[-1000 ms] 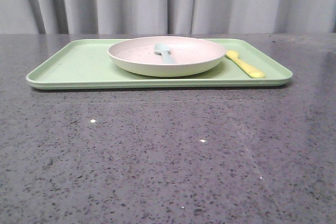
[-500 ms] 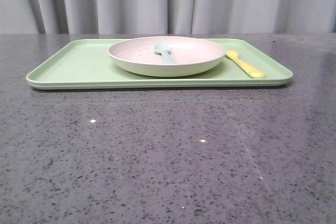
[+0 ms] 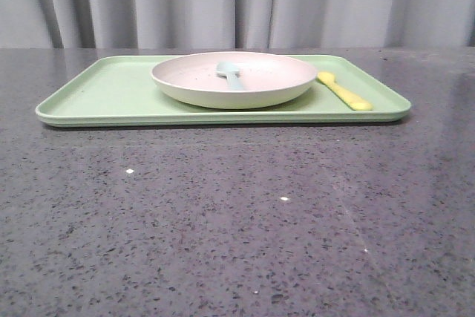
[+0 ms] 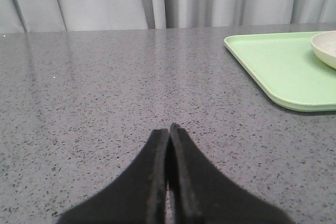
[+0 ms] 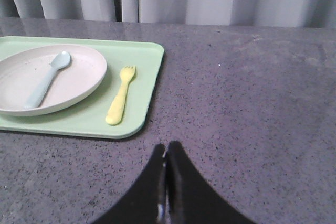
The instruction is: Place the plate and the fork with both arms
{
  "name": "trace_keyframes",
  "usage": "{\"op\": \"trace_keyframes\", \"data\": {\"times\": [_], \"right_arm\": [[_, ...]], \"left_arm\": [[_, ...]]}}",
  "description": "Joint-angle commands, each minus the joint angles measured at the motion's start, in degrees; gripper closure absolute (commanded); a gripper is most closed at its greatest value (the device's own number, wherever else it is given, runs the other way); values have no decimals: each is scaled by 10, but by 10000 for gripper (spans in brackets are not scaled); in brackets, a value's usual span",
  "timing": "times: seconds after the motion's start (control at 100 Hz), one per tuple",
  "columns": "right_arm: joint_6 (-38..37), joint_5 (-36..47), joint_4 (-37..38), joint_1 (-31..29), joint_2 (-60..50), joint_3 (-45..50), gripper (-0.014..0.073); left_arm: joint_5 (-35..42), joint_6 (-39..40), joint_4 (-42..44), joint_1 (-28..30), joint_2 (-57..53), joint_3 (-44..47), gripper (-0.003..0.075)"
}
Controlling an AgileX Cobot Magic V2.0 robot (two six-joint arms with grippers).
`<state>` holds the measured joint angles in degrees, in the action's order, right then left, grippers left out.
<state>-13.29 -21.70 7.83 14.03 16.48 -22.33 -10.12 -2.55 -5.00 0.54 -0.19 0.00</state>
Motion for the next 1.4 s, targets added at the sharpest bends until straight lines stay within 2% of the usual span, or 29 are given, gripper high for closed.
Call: {"op": "trace_keyframes", "data": {"times": [0.0, 0.14, 0.45, 0.74, 0.88, 1.39], "right_arm": [[44, 109, -37, -22, -6, 15, 662], [69, 161, -59, -59, -41, 66, 662], [69, 162, -59, -121, -120, 147, 662], [69, 173, -59, -125, -176, 201, 662], [69, 212, -59, -125, -185, 237, 662], [69, 191, -59, -125, -185, 236, 662]], "left_arm": [[44, 5, -2, 1, -18, 8, 741], [44, 5, -2, 1, -18, 8, 741], [44, 5, -2, 1, -18, 8, 741], [44, 5, -2, 1, -18, 8, 741], [44, 5, -2, 1, -18, 8, 741], [44, 5, -2, 1, -18, 8, 741]]}}
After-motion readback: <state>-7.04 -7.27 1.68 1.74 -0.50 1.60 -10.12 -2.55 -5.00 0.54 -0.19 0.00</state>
